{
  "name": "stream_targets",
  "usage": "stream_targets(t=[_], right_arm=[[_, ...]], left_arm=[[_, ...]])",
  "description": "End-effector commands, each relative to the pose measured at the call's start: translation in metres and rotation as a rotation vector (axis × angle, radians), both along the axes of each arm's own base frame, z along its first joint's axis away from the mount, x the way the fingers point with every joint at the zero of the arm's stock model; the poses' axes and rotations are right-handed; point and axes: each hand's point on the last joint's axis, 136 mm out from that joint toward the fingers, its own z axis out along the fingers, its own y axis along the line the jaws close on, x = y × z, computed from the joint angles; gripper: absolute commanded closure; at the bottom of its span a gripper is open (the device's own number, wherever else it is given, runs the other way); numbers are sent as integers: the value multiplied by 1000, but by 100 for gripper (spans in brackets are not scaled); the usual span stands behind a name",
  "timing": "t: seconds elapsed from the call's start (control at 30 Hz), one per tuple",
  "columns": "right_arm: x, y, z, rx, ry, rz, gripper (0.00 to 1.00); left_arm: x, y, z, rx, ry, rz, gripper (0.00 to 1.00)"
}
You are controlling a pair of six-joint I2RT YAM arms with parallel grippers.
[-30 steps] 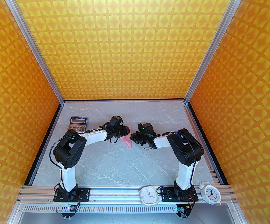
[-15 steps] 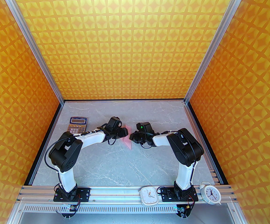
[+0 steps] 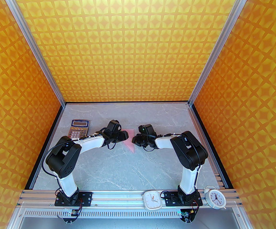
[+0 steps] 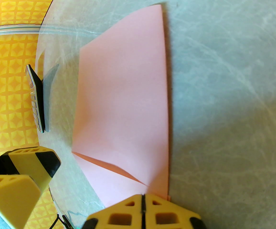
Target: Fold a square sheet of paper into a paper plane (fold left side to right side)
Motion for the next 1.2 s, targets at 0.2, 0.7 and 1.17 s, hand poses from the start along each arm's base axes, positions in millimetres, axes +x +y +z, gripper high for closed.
stream_targets(t=[0.2,0.7,1.17], right_arm=[[-12,-4,-20,-59,46,11,93],[-11,-3,-20,-59,46,12,93],[-11,-2,-20,-57,46,13,93]], left_arm=[[3,9,-24,-9,57,48,44],[8,-7,-23,-98,51,33,60],[-2,-14,-29,-162,50,3,68]])
